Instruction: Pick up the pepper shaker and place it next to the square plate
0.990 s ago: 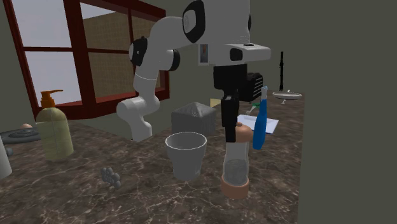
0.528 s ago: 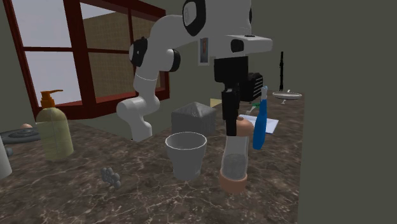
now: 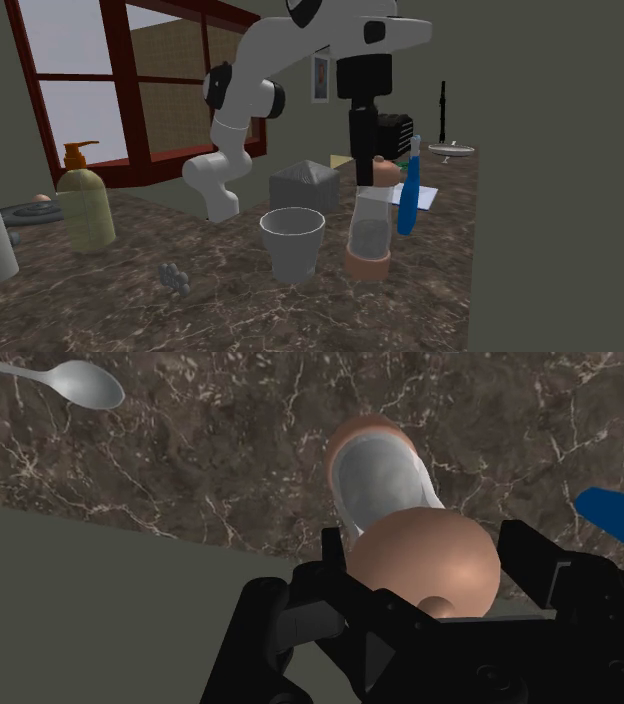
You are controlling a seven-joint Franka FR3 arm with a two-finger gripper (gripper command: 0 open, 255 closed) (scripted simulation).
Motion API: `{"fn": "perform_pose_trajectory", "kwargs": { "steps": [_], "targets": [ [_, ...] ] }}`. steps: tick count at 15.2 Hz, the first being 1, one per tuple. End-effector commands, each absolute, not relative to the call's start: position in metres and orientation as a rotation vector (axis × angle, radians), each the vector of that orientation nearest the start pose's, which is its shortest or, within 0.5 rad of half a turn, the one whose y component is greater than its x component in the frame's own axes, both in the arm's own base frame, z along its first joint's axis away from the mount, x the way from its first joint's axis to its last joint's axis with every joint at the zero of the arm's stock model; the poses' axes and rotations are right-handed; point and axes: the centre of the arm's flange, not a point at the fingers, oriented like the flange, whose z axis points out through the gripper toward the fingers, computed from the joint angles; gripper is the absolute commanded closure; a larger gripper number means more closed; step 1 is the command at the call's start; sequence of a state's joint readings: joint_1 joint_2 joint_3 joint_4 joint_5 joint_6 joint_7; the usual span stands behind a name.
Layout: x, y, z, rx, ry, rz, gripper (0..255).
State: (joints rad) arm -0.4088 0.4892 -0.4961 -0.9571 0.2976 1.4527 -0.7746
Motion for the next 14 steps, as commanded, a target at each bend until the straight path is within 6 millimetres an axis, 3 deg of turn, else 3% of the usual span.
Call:
{"fn": "perform_pose_trajectory", "kwargs": {
  "steps": [1, 5, 14],
  "targets": [
    [0.513, -0.435, 0.631, -3.128, 0.046, -0.133, 255],
    [0.513, -0.435, 0.652, -3.128, 0.046, -0.133, 255],
    [0.519, -0.316, 0.652, -3.128, 0.046, -0.133, 255]
  ]
}}
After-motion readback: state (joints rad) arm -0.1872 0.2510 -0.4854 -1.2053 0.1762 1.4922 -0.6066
